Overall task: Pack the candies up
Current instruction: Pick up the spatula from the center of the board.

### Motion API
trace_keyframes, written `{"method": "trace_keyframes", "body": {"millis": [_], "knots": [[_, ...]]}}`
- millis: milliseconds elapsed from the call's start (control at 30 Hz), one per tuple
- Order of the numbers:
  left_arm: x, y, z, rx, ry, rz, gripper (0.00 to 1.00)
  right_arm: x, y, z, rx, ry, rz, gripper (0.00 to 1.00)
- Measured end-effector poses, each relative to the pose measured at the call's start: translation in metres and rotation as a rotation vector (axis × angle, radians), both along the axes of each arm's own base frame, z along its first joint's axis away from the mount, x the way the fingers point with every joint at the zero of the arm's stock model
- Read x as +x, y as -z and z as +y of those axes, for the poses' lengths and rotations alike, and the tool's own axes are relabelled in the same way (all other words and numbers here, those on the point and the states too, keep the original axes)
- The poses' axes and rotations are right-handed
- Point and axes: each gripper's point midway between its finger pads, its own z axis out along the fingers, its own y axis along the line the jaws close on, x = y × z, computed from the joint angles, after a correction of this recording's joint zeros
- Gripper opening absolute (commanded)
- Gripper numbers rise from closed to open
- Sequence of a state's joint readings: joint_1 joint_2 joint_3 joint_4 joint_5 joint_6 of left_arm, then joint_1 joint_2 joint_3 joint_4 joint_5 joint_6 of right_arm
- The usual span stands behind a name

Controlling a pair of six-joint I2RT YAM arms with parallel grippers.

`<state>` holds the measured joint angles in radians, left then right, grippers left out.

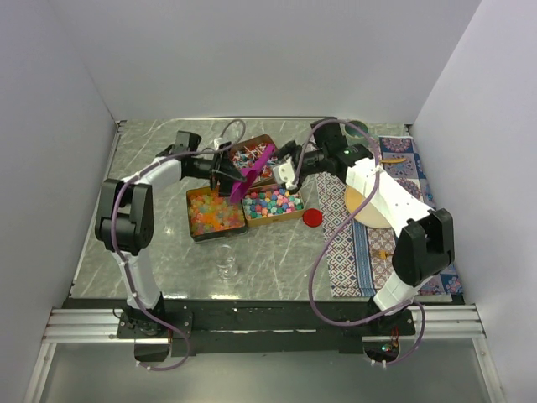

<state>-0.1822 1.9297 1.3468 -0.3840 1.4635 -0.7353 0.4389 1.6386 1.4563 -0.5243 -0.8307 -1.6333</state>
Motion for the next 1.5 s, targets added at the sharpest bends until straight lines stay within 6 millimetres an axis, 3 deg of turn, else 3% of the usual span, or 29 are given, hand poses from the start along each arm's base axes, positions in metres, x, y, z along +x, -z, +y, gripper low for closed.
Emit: {"method": "trace_keyframes", "body": {"millis": [167,367,600,1133,1500], "knots": [[0.014,-0.027,-0.006,-0.024,0.01,-0.09,0.05,-0.003,0.021,-0.009,-0.052,-0.02,0.019,0.73],[0.012,-0.03,-0.018,-0.031,0.033,-0.074,0.05,0.007,0.047,-0.011,-0.037,0.011,-0.003,0.73],[0.011,-0.027,-0.021,-0.026,0.039,-0.039,0.04,0.029,0.034,-0.008,0.031,0.054,-0.103,0.73],[0.013,-0.025,-0.021,-0.025,0.037,-0.025,0.05,0.053,0.009,-0.007,0.092,0.119,-0.245,0.75],[0.012,-0.026,-0.023,-0.024,0.042,-0.015,0.06,0.066,0.029,-0.001,0.089,0.116,-0.236,0.68]]}}
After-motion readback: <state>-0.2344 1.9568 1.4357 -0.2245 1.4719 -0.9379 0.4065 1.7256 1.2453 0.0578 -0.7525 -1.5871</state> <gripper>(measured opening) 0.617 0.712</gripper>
